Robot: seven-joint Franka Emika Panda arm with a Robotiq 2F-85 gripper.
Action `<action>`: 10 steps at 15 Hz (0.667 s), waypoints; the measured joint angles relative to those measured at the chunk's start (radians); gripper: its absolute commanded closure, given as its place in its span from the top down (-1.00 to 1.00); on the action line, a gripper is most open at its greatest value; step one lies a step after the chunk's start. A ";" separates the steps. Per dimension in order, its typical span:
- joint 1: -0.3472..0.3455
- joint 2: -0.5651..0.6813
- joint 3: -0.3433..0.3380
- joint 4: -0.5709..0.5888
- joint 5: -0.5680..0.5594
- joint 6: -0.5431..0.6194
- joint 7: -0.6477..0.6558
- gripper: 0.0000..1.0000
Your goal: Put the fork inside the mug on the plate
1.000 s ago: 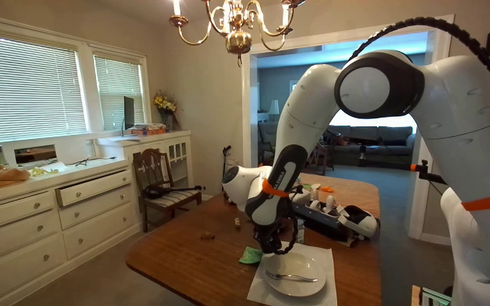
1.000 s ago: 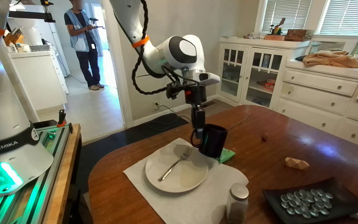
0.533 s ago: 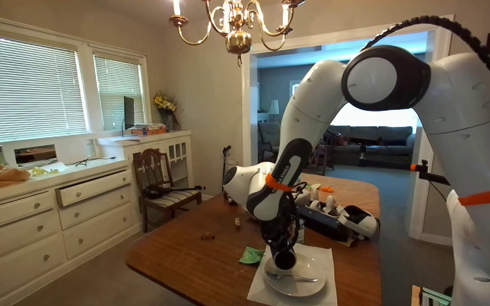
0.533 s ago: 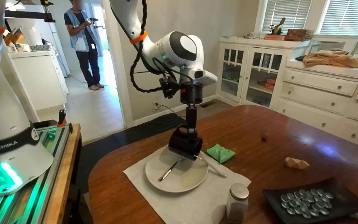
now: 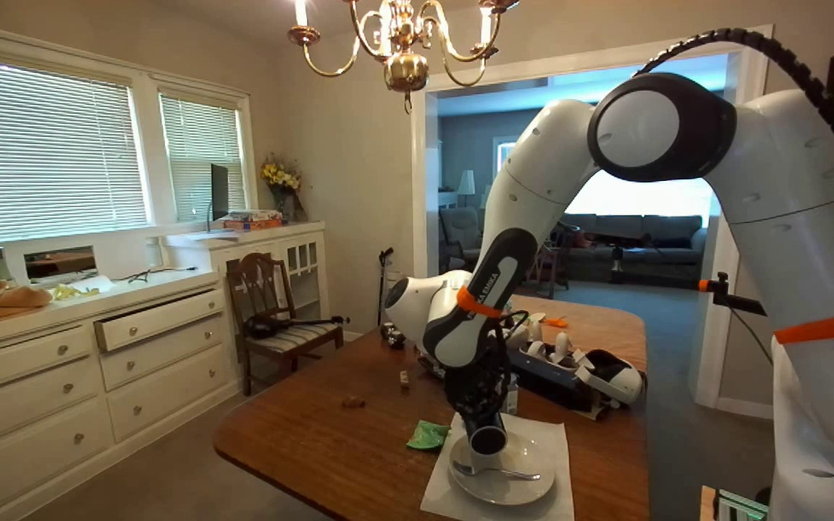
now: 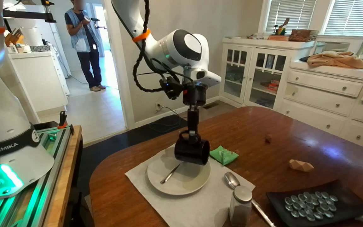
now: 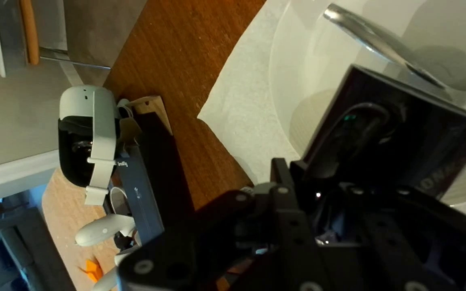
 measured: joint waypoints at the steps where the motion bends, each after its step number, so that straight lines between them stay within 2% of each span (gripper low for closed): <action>1: -0.014 -0.005 0.010 0.000 0.001 0.005 0.009 -0.95; 4: -0.036 -0.021 0.020 -0.004 -0.043 0.064 0.046 -0.95; 10: -0.007 -0.022 0.063 0.006 -0.390 0.069 0.336 -0.95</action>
